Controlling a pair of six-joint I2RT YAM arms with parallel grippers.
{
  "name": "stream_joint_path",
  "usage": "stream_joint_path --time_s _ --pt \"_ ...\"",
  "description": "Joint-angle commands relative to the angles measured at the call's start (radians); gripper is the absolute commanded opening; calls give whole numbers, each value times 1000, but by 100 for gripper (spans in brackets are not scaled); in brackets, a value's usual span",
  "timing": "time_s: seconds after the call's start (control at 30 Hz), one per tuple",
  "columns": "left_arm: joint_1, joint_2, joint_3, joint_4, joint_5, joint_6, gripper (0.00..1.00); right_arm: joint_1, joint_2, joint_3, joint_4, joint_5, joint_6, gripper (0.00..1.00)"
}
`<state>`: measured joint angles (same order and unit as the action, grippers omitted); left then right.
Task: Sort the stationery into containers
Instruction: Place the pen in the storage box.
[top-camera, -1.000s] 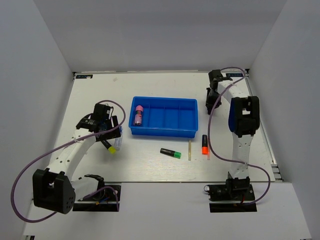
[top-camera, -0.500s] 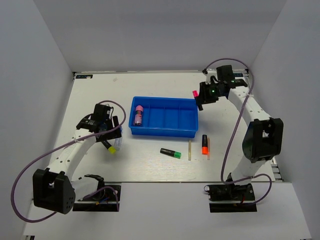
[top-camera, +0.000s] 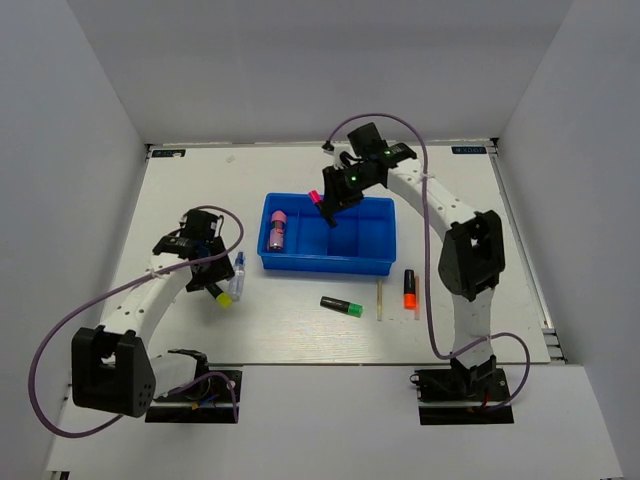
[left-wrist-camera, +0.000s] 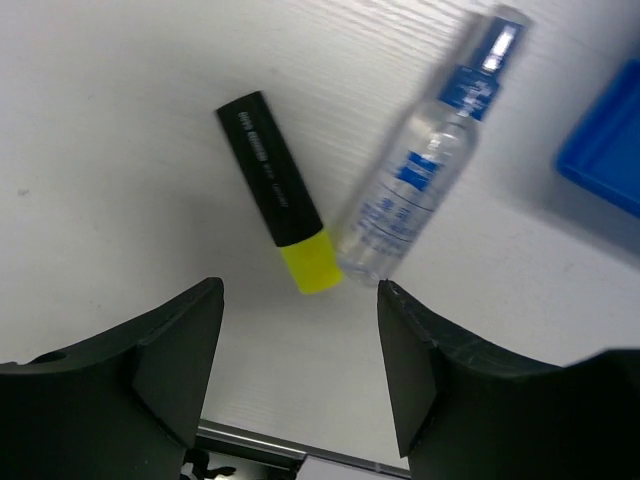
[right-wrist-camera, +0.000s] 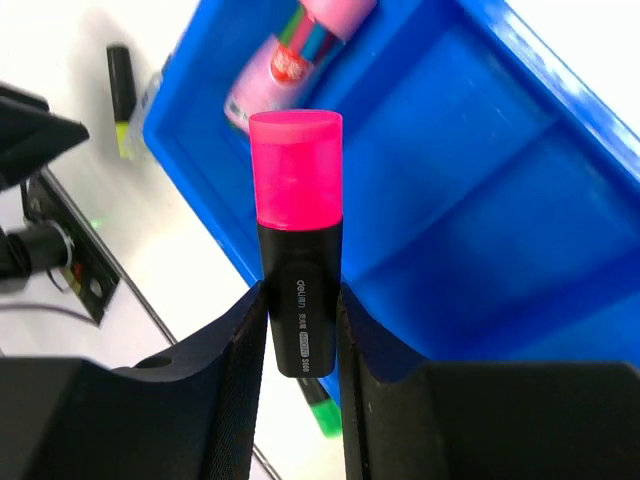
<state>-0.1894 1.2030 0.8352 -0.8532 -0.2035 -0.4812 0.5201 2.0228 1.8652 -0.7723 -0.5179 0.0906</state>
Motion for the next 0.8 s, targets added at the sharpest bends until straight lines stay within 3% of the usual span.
stream_joint_path --time_s 0.0,0.23,0.77 --pt "73 -34 -33 -7 -2 -89 73 37 54 118 -61 102 139 0" --pt "166 -28 -65 -15 61 -241 69 98 120 144 -101 317 308 0" --pt "228 23 -107 48 92 -352 64 159 249 218 -79 423 330 0"
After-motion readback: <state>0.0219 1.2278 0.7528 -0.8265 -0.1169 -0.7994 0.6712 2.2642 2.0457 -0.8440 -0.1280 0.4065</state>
